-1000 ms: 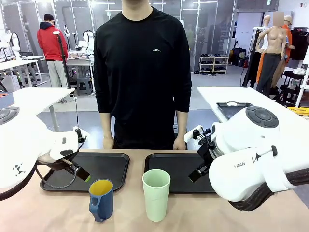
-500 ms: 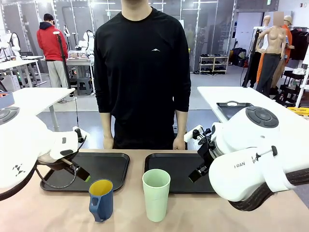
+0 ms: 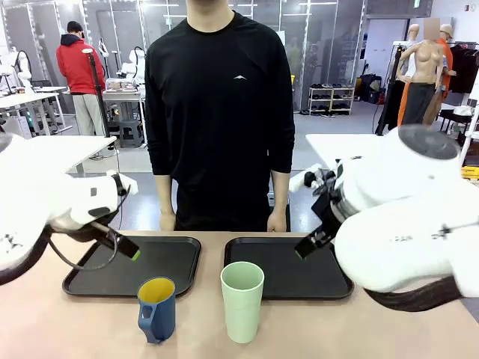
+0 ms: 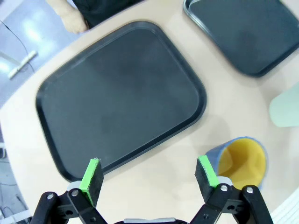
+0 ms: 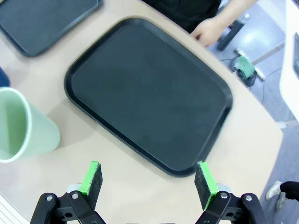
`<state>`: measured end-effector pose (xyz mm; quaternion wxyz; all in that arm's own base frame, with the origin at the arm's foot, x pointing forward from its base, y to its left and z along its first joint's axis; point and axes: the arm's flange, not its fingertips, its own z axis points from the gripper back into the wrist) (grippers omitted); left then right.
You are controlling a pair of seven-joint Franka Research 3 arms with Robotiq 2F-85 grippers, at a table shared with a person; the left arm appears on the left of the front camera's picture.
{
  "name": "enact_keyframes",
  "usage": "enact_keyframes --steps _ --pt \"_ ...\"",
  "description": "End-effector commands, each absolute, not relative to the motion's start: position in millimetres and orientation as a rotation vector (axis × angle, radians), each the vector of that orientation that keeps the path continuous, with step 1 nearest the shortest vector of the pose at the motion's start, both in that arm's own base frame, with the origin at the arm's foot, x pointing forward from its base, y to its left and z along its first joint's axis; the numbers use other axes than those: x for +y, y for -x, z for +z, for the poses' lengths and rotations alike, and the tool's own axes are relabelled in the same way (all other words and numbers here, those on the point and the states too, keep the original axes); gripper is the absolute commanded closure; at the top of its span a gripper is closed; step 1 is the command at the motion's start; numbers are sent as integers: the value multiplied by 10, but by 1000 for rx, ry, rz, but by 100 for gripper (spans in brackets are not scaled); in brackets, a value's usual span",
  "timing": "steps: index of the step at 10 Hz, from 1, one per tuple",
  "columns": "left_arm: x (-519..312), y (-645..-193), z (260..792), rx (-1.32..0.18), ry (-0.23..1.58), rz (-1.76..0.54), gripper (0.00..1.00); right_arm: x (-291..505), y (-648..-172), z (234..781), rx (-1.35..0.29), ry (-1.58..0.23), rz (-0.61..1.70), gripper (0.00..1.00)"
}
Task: Sort and store the cups by type.
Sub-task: Pick up the Reusable plastic cup.
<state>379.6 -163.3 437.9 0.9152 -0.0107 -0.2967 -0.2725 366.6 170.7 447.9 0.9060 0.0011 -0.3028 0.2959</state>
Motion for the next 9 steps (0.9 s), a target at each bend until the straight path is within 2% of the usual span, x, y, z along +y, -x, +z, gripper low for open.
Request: enact_keyframes --steps 1,5,9 --pt "-1795 -3569 4776 -635 8 -532 0 1832 -3385 4931 -643 44 537 0" --pt "-1939 -3473 5118 -604 66 -168 0 1957 -3242 5238 -701 28 262 0" --pt "-1941 -3467 5096 -587 80 -236 0 1969 -3225 5214 -724 62 254 0"
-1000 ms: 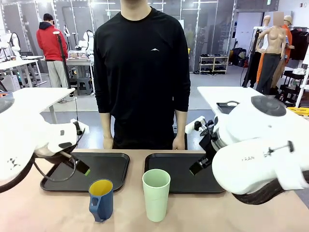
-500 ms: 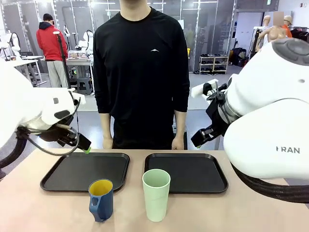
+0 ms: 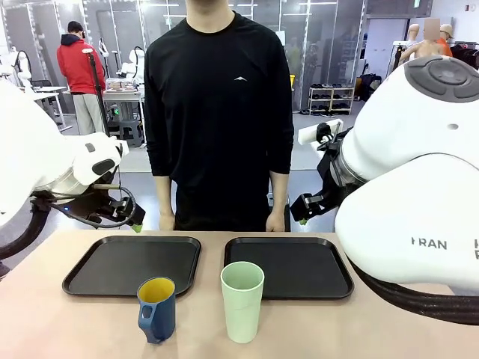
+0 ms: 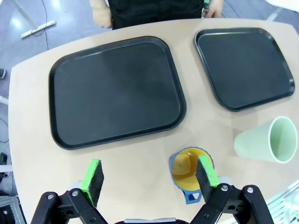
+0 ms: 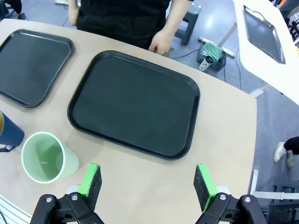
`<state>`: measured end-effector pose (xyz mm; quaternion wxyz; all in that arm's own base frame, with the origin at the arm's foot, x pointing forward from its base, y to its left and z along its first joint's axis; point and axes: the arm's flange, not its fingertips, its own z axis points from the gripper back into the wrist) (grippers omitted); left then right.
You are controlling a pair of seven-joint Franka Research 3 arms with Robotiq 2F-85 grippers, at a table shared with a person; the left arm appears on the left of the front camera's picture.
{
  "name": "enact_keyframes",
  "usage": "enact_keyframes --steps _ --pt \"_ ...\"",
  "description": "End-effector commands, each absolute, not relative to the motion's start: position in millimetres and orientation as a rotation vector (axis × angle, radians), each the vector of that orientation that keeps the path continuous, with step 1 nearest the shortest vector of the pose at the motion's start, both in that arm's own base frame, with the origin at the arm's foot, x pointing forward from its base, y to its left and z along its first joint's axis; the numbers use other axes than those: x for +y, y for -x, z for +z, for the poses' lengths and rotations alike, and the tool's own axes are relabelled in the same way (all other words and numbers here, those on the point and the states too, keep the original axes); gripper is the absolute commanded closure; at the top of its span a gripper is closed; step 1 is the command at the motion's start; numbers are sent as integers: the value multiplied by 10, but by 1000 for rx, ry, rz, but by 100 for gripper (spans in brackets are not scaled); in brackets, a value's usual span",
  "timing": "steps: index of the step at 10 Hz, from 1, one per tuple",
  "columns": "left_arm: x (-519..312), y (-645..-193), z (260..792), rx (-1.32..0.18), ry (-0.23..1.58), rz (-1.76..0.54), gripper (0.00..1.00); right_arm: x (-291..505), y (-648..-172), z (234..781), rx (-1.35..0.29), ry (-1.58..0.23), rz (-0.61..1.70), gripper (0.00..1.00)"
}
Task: Sort and store the cups by type.
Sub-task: Pick up the Reusable plastic cup.
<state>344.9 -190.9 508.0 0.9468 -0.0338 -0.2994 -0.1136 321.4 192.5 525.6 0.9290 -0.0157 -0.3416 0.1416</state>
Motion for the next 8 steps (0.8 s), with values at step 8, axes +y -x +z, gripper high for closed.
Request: enact_keyframes --steps 8 --pt "-824 -4021 4597 -527 25 -290 0 969 -3945 4762 -649 48 238 0"
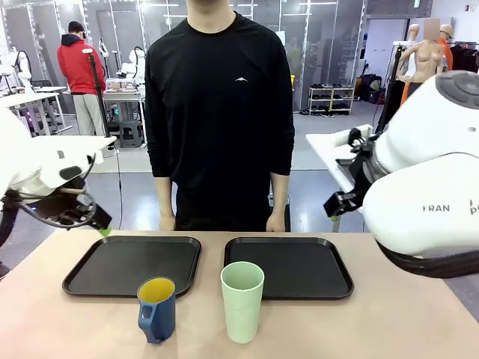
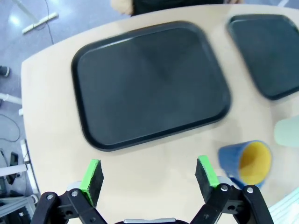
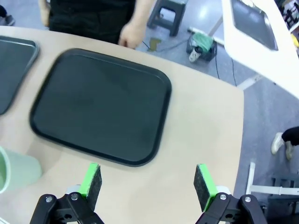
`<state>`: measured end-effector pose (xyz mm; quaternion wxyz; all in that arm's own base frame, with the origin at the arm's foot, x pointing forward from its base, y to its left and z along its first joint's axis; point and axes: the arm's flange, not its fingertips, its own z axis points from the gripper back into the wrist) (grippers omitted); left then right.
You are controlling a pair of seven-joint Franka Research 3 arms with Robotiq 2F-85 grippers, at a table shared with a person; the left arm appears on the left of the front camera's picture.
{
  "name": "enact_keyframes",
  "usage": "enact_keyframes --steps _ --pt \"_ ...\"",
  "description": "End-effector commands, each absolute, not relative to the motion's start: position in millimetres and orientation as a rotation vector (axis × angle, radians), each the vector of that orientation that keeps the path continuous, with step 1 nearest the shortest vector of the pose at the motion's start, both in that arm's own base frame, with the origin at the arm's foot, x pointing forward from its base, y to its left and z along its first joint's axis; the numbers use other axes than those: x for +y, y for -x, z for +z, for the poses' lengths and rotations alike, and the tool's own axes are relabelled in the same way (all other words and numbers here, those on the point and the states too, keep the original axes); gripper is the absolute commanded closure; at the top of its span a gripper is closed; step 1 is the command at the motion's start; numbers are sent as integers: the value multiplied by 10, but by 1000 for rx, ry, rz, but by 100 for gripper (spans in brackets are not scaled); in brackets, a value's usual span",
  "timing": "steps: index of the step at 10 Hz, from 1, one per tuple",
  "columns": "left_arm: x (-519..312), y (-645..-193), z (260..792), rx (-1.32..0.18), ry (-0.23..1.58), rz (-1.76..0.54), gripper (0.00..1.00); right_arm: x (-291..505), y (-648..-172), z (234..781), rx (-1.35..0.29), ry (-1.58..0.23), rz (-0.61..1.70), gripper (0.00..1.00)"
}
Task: Sort and store the cups by type.
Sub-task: Pick up the Reusable plastic cup.
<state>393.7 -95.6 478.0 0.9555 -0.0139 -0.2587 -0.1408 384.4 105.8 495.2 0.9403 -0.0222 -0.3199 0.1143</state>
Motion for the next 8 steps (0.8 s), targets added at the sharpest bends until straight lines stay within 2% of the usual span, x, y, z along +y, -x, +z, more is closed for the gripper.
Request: enact_keyframes --steps 1,4,8 --pt "-635 -4158 4429 -503 30 -276 0 832 -4133 4590 -639 62 228 0" --pt "-294 -4447 4042 -494 57 -208 0 604 -4477 4191 -570 15 183 0" --pt "-248 -4492 3986 -481 57 -157 0 524 -4580 4046 -523 -12 166 0"
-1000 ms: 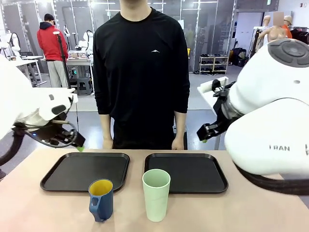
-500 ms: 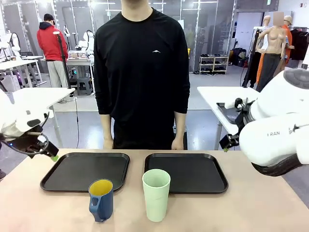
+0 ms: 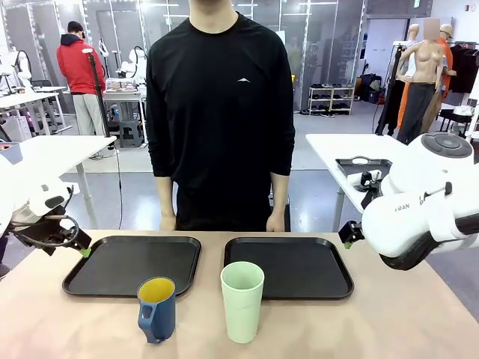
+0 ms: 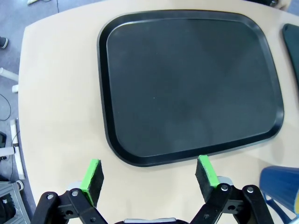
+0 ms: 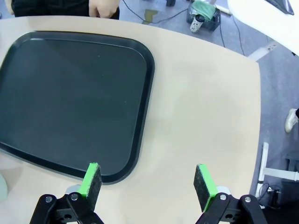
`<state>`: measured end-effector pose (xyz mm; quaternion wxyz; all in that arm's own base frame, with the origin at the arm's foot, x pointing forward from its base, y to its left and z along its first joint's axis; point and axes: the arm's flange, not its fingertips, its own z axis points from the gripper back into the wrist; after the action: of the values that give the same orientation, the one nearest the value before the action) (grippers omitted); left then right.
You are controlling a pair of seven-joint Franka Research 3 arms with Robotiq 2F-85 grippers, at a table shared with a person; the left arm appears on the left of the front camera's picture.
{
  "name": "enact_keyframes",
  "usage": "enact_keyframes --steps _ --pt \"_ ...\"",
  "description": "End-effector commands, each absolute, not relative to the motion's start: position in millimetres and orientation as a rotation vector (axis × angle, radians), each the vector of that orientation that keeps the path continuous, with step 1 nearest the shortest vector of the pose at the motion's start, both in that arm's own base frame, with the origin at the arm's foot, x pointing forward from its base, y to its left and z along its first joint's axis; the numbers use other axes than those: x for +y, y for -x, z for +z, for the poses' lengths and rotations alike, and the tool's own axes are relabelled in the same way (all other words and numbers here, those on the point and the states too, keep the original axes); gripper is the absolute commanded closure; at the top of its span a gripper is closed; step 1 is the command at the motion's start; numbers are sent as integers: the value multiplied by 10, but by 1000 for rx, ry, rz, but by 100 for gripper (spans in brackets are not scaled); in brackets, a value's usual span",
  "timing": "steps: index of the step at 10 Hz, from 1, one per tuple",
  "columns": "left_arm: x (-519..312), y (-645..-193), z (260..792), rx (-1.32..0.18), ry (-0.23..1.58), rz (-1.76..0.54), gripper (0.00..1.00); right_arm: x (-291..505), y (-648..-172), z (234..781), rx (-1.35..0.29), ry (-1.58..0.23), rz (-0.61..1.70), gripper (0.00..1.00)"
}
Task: Sort and store the cups by type.
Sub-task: Pick up the Reusable plastic cup.
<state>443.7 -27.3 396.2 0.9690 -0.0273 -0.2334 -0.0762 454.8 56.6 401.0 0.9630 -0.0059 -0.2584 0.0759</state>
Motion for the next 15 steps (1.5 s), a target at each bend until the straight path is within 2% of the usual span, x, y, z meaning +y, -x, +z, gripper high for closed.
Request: enact_keyframes --steps 1,15 --pt "-242 -4495 3987 -484 56 -144 0 519 -4589 4043 -520 -5 157 0" --pt "-248 -4453 3987 -477 54 -146 0 562 -4563 4034 -526 10 150 0"
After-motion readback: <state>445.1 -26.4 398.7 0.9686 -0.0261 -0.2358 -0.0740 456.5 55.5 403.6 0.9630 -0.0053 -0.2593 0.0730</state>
